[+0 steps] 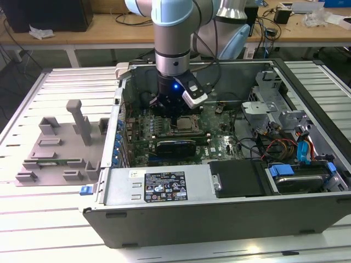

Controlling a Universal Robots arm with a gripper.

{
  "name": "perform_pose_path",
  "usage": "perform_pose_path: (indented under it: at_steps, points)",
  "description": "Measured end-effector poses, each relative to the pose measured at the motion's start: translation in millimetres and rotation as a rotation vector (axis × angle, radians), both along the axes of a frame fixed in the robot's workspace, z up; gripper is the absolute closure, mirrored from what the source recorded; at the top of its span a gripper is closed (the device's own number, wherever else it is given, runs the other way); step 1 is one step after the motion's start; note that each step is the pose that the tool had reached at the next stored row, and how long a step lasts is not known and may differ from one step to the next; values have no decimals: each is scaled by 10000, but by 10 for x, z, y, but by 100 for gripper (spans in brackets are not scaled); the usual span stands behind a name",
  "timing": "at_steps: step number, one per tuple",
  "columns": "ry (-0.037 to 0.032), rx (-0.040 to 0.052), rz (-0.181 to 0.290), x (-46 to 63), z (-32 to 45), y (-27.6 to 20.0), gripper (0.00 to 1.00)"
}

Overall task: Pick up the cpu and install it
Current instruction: 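Close the cpu cover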

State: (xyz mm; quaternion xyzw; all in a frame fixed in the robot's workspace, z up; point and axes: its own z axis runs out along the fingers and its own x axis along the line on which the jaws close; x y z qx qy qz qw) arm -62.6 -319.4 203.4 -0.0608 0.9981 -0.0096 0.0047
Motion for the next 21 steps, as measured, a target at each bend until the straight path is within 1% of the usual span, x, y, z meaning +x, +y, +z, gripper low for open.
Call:
perform_pose_path:
  at_steps: [3, 4, 5, 6, 7, 8, 10, 11, 12, 13, 14, 17, 18, 21]
  points:
    - [-1, 2, 0, 0, -2, 1, 89]
    - [-1, 4, -1, 0, 35, 1, 89]
    - [-2, 2, 0, 0, 105, 1, 89]
    - [-4, 1, -1, 0, 202, 0, 89]
    - [-13, -9, 1, 0, 208, 0, 89]
    - [-59, -20, 0, -3, 208, 0, 89]
    - [-275, -32, -2, -11, 202, 1, 89]
    - [-349, -32, -6, -13, 195, 1, 89]
    - [-403, -34, -20, -14, 190, 1, 89]
    - [-438, -36, -54, -14, 186, 0, 89]
    - [-467, -39, -221, -13, 177, 0, 89]
    - [-467, -49, -557, -8, 164, 1, 89]
    - [-466, -49, -595, 0, 162, 1, 89]
    - [-467, -51, -701, 102, 156, 1, 89]
